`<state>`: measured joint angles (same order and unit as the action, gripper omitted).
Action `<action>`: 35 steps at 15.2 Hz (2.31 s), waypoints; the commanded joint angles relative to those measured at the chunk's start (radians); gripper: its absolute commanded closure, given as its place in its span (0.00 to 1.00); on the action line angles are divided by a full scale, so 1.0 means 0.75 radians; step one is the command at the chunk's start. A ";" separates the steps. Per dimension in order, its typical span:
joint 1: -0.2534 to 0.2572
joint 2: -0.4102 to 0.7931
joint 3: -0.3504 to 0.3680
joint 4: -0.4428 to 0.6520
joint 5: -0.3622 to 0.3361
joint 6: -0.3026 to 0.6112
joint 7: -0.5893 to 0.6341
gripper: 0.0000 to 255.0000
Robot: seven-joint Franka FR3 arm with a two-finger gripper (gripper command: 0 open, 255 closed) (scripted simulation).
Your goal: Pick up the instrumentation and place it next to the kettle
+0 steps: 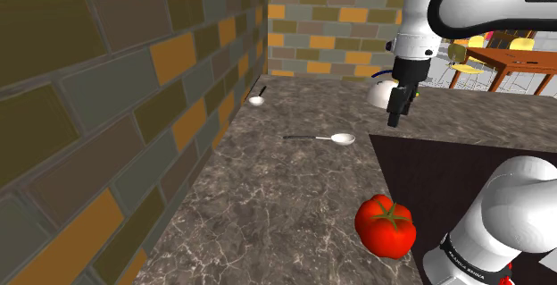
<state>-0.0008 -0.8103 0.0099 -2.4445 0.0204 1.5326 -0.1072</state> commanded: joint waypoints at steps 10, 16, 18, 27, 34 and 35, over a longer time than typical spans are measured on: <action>0.052 0.405 -0.149 0.052 -0.055 0.362 -0.355 0.00; 0.097 0.719 -0.218 0.181 -0.027 0.548 -0.592 0.00; 0.110 0.826 -0.233 0.239 -0.006 0.596 -0.672 0.00; 0.130 1.227 -0.235 0.500 0.099 0.725 -0.957 0.00; 0.132 1.274 -0.230 0.434 0.115 0.837 -0.967 0.00; 0.132 1.274 -0.230 0.434 0.115 0.837 -0.967 0.00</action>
<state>0.0983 0.1431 -0.1627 -2.1173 0.1059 2.1564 -0.8316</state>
